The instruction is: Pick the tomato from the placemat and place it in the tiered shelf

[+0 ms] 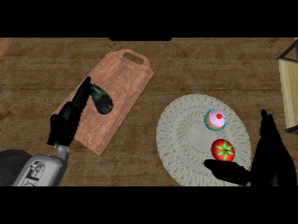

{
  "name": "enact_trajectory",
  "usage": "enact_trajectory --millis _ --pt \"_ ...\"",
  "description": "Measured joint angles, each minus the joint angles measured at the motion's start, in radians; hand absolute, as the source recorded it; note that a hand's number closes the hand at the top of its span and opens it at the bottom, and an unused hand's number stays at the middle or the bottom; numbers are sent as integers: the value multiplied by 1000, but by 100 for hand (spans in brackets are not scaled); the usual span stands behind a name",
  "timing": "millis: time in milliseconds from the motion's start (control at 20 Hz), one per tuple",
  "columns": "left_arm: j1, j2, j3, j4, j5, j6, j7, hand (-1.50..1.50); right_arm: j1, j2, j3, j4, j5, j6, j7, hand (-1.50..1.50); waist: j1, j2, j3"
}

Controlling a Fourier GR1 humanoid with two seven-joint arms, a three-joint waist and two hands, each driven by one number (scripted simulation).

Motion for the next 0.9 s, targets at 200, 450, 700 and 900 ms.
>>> enact_trajectory --millis 200,450,700,900 --pt "9 4 8 -4 5 -19 -5 0 5 20 -3 19 12 20 -4 -150 -1 0 1" --pt "17 5 17 -20 2 -24 -4 0 -31 28 -24 55 3 37 4 -150 1 0 1" --pt "17 -5 15 -21 -12 -24 -4 0 -26 31 -26 77 4 51 6 -150 -2 0 1" --pt "15 -9 25 -14 -14 -31 -5 0 -20 31 -35 119 3 44 -3 -150 -2 0 1"
